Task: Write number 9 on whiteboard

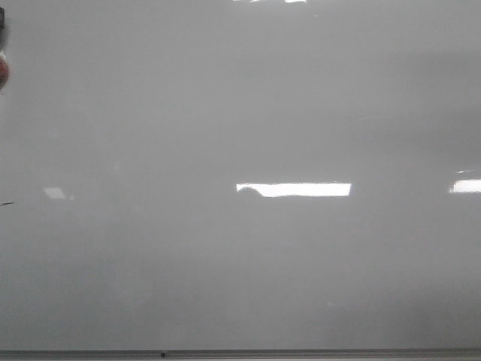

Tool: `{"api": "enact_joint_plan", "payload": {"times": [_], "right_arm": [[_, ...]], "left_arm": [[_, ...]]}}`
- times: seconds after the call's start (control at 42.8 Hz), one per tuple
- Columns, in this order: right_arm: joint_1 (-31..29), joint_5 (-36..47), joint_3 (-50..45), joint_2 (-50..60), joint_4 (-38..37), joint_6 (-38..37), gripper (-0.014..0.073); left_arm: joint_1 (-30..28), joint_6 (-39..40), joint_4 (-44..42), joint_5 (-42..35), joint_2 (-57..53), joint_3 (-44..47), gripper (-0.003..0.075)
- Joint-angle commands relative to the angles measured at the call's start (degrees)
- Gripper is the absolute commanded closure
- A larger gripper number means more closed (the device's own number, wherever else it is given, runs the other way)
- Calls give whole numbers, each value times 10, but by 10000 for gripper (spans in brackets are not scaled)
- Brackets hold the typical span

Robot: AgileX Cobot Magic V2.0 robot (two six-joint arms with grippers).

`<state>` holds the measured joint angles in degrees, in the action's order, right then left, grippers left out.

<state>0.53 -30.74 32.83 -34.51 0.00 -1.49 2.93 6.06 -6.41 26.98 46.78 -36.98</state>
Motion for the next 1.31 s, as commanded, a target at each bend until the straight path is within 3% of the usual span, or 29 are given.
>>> {"api": "enact_joint_plan", "payload": {"times": [0.0, 0.421, 0.865, 1.053, 1.287], "right_arm": [[1, 38, 21, -4, 0, 7, 74], [1, 37, 21, -4, 0, 7, 74], [1, 37, 21, -4, 0, 7, 74], [1, 38, 21, -4, 0, 7, 74], [1, 42, 25, -4, 8, 7, 74]], "left_arm": [[22, 1, 1, -61, 48, -44, 239], [26, 1, -21, -127, 294, -158, 352], [26, 1, -21, -208, 384, -190, 494], [26, 1, -21, -190, 385, -190, 612], [27, 1, -21, -99, 341, -190, 714]]}}
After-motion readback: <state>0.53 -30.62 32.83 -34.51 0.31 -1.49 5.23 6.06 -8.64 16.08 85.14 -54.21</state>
